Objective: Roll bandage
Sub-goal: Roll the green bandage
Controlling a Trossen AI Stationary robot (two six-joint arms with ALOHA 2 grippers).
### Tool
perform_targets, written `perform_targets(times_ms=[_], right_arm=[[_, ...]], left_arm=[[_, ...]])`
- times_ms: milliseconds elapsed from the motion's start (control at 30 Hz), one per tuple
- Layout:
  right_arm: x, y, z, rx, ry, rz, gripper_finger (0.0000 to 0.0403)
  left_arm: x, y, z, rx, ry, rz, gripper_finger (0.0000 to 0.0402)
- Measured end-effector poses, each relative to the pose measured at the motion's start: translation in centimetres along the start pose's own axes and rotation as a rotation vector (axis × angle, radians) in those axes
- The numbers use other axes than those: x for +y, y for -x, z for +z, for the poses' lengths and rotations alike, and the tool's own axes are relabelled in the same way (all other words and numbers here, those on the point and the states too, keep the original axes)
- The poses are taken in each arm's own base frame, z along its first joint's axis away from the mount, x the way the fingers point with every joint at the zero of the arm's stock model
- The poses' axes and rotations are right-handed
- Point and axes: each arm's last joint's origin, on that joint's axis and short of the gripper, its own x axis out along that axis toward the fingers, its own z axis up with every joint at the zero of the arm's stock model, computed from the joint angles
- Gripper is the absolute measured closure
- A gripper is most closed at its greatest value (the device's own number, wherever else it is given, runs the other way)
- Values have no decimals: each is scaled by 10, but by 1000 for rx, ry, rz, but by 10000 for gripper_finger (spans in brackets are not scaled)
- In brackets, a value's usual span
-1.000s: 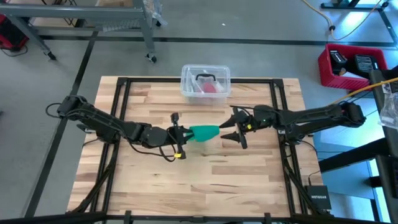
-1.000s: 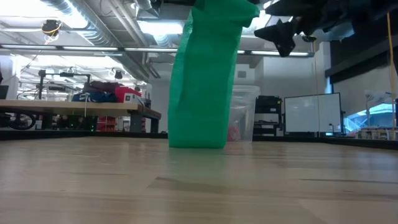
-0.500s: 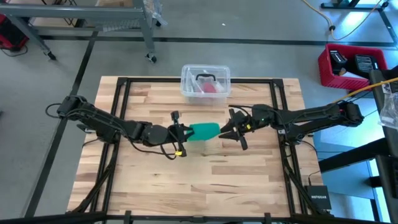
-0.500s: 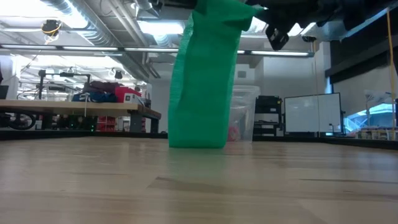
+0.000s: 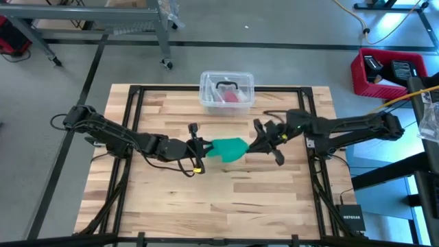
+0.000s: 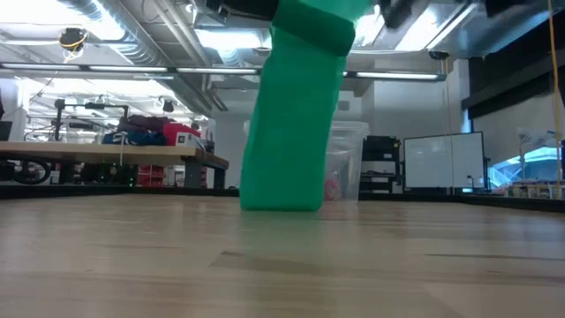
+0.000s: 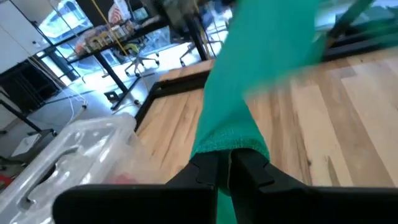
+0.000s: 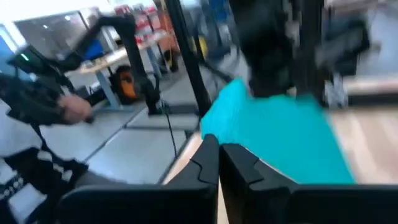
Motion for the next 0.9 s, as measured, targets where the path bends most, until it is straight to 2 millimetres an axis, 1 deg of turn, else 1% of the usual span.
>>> perform_targets(times_ms=[67,167,233,367,433,467,567,667,767,833,900], right_arm=[[3,2,18,-54,53,-23,393],[0,6,43,-132,178,-163,388],[-6,9,55,-156,258,-320,390],[-24,18,62,-140,331,-695,390],[-33,23,61,-105,343,-844,381],[-38,26,59,-67,350,-892,373],[-50,32,45,90,300,-922,334],[-54,36,29,233,190,-877,278],[-54,40,14,388,137,-847,220],[-51,44,8,462,106,-840,187],[-48,48,5,497,80,-841,160]], left_arm=[[-2,1,0,1,-2,-7,391],[-6,3,1,-10,-4,-47,391],[-10,5,2,-23,-3,-101,391],[-22,12,5,-61,17,-225,391],[-27,18,10,-102,39,-277,391],[-29,20,12,-121,47,-297,391],[-26,31,26,-230,94,-343,391],[-12,44,40,-327,149,-334,391],[4,56,49,-386,155,-302,391],[17,63,54,-421,154,-271,391],[30,66,57,-444,161,-236,391]])
